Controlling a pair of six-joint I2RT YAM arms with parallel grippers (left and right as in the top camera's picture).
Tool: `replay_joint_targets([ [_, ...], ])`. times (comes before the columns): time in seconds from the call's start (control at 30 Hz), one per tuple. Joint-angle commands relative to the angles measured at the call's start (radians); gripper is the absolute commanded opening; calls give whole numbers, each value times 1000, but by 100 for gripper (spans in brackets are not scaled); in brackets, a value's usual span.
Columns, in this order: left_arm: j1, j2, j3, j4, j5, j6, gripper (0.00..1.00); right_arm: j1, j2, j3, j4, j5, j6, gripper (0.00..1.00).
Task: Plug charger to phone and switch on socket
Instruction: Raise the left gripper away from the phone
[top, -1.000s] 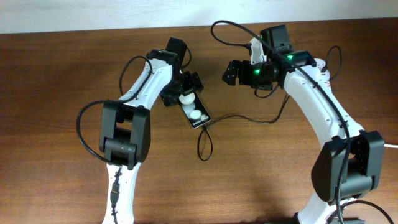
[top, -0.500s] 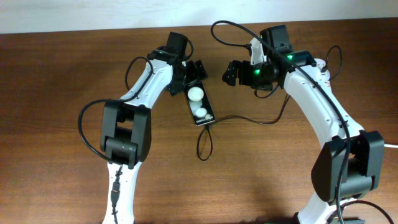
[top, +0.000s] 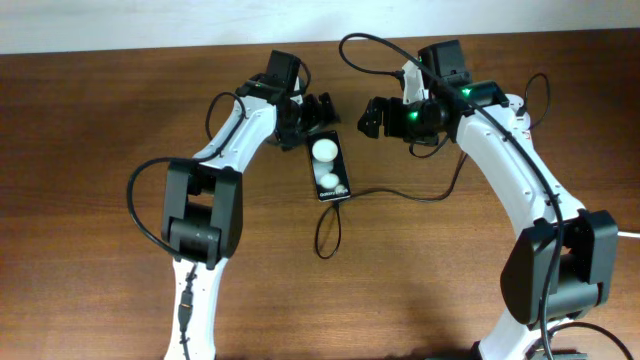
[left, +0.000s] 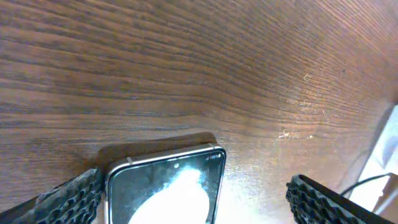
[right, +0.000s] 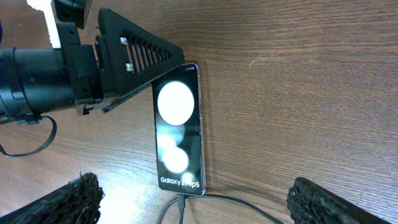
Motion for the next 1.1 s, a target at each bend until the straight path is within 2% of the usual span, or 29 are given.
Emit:
replay_joint_targets([
  [0.0, 63, 24, 18, -2, 126, -1, 99, -1, -30, 19, -3, 10, -19, 99],
  [0.13, 145, 19, 193, -5, 329, 24, 99, -1, -30, 19, -3, 9, -19, 99],
  [0.17, 156, 10, 241, -42, 347, 34, 99, -1, -30, 19, -4, 10, -19, 99],
  [0.2, 164, -6, 293, -116, 341, 98, 99, -2, -30, 19, -8, 12, -19, 99],
  [0.23, 167, -29, 338, -209, 304, 177, 99, -2, -30, 19, -7, 22, -19, 99],
  [0.27, 168, -67, 384, -350, 163, 218, 99, -2, -30, 19, -7, 24, -19, 99],
  [0.33, 168, -141, 422, -530, -23, 289, 99, -2, -30, 19, -7, 23, -19, 99],
  [0.37, 168, -188, 422, -607, -65, 351, 99, -2, -30, 19, -7, 23, -18, 99],
  [0.43, 168, -234, 422, -717, -154, 367, 99, -2, -30, 19, -15, 23, -18, 99],
  [0.57, 169, -253, 422, -885, -174, 525, 99, -2, -30, 19, -31, 23, -18, 99],
  [0.63, 196, -253, 422, -920, -169, 565, 99, -3, -30, 19, -31, 23, -18, 99],
  [0.7, 282, -253, 422, -926, -47, 624, 99, -28, -30, 21, -37, 16, -7, 99],
  [0.77, 335, -253, 422, -949, -39, 628, 99, -76, -30, 45, -65, -32, -7, 99],
  [0.87, 336, -253, 422, -951, -42, 628, 99, -144, -30, 160, -186, -36, -8, 99],
  [0.93, 336, -253, 422, -950, -42, 627, 99, -226, -30, 285, -311, -33, -29, 99],
  [1.07, 336, -253, 422, -948, -42, 628, 99, -452, -30, 325, -425, -37, -135, 99],
])
